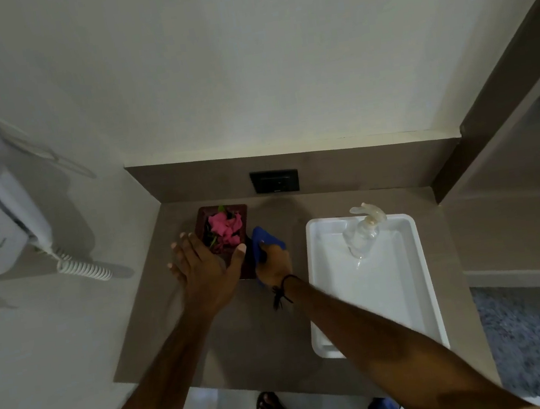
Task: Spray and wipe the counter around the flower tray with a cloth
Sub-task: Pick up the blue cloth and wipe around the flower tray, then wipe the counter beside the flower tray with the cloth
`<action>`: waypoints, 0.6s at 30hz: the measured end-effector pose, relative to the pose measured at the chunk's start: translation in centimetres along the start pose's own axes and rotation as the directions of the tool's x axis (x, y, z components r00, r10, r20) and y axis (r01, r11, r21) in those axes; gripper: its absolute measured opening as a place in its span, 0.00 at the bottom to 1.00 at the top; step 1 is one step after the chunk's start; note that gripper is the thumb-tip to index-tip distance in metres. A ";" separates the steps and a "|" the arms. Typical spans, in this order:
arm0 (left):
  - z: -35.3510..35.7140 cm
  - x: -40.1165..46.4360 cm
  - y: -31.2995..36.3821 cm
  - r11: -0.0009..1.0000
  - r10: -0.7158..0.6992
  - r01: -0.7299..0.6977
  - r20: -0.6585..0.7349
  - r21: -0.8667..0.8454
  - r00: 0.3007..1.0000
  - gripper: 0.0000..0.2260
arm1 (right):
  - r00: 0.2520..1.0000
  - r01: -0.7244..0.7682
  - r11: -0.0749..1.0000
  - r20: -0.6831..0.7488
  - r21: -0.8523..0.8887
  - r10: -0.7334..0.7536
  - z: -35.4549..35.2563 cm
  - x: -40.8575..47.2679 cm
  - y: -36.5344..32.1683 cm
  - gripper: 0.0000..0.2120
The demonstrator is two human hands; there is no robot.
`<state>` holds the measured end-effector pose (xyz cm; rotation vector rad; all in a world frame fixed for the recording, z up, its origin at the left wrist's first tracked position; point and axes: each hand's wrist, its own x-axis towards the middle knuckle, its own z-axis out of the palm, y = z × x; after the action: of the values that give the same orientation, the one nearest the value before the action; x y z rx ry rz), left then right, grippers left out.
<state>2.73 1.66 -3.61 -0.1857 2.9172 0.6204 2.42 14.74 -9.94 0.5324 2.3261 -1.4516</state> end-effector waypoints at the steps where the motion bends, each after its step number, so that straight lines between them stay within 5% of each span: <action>1: 0.0 0.0 0.0 1.000 0.000 0.000 -0.004 -0.002 1.000 0.52 | 1.000 -0.001 1.000 0.013 0.023 0.001 -0.2 -0.1 -0.3 0.25; 5: 0.0 0.2 0.1 1.000 0.015 -0.015 -0.032 -0.001 0.999 0.52 | 0.999 0.035 0.966 0.007 0.258 -0.038 -1.7 -1.0 -1.7 0.25; 10: 0.2 0.5 0.0 1.000 0.008 -0.007 -0.017 0.022 1.000 0.53 | 0.989 -0.029 0.751 0.125 0.659 -0.072 -5.7 -3.5 -2.4 0.23; 15: -0.8 0.5 0.9 0.993 -0.046 0.041 0.037 0.115 0.998 0.52 | 0.991 0.016 0.816 0.099 0.578 -0.090 -9.2 -5.6 -1.3 0.19; 18: -1.8 -1.2 2.1 0.972 0.190 -0.155 -0.198 0.177 0.962 0.46 | 0.995 -0.025 0.833 0.096 0.553 -0.034 -10.9 -6.7 0.4 0.19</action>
<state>3.33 2.96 -0.95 0.0251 3.1996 0.4071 7.48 23.86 -2.52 0.5782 1.8006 -2.1134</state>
